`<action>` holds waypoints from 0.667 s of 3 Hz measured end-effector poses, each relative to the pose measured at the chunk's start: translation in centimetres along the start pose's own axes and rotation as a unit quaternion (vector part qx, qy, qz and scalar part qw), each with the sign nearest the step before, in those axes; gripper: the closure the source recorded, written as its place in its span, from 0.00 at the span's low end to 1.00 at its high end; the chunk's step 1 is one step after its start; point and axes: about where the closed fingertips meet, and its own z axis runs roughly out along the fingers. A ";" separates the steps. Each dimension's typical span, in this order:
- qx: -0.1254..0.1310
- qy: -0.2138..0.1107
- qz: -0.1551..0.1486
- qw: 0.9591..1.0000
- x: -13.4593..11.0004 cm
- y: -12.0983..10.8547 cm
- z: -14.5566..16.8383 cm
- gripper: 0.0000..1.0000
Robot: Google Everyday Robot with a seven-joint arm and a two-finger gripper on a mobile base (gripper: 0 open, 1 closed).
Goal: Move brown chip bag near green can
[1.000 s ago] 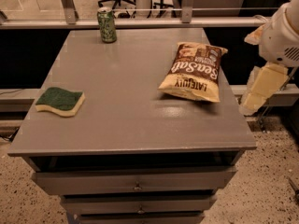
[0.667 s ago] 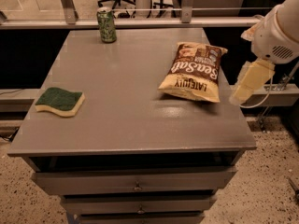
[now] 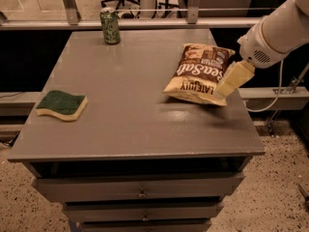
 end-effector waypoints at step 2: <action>-0.018 -0.004 0.060 0.998 -0.8 0.2 4.0 0.10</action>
Offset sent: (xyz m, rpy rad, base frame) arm 0.0411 0.0248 -0.0659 0.1115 0.1181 -0.1421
